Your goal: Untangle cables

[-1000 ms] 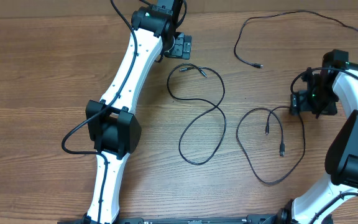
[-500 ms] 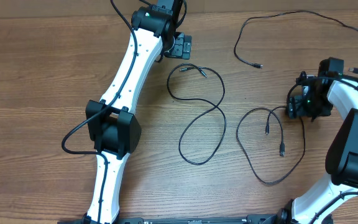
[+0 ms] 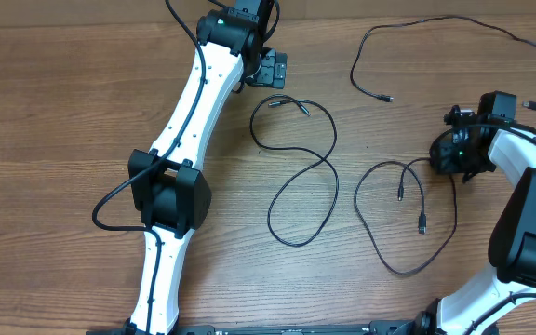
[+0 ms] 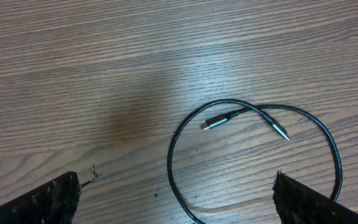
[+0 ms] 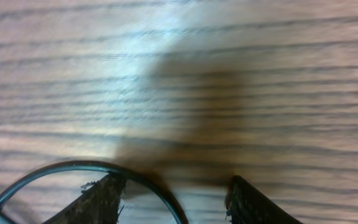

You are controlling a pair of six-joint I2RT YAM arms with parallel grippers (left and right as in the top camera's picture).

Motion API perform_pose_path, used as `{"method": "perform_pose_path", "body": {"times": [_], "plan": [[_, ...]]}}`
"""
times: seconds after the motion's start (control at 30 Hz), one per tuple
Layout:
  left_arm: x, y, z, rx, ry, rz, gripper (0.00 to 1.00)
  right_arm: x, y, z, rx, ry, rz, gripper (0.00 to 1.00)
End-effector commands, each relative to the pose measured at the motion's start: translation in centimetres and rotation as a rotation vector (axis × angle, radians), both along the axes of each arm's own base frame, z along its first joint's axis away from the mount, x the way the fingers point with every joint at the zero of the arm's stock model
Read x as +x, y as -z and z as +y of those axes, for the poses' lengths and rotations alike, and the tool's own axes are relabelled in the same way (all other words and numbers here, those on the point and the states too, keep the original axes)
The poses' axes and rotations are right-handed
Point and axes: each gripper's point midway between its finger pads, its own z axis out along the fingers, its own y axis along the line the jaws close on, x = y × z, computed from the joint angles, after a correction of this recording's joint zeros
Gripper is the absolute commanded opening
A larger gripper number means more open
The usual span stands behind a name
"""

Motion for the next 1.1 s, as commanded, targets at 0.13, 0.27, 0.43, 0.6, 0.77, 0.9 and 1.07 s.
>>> {"method": "perform_pose_path", "body": {"times": [0.13,0.27,0.43,0.6,0.77,0.9,1.07], "plan": [[0.1,0.4,0.0,0.009,0.018,0.006,1.00,-3.4,2.9,-5.7,-0.067,0.209,0.076,0.55],[0.1,0.4,0.0,0.009,0.018,0.005,0.99,-4.3,3.3,-9.1,-0.067,0.332,0.047,0.56],[0.1,0.4,0.0,0.009,0.018,0.005,1.00,-5.9,4.0,-13.2,-0.071,0.463,0.021,0.57],[0.1,0.4,0.0,0.009,0.018,0.006,0.99,-7.8,3.9,-17.8,-0.093,0.621,-0.039,0.56],[0.1,0.4,0.0,0.009,0.018,0.005,1.00,-10.2,3.3,-21.9,-0.090,0.802,-0.111,0.56],[0.1,0.4,0.0,0.009,0.018,0.005,1.00,-10.3,3.0,-22.9,-0.006,0.826,-0.193,0.55],[0.1,0.4,0.0,0.009,0.018,0.005,1.00,-10.1,2.9,-22.8,0.024,0.824,-0.212,0.55]]}}
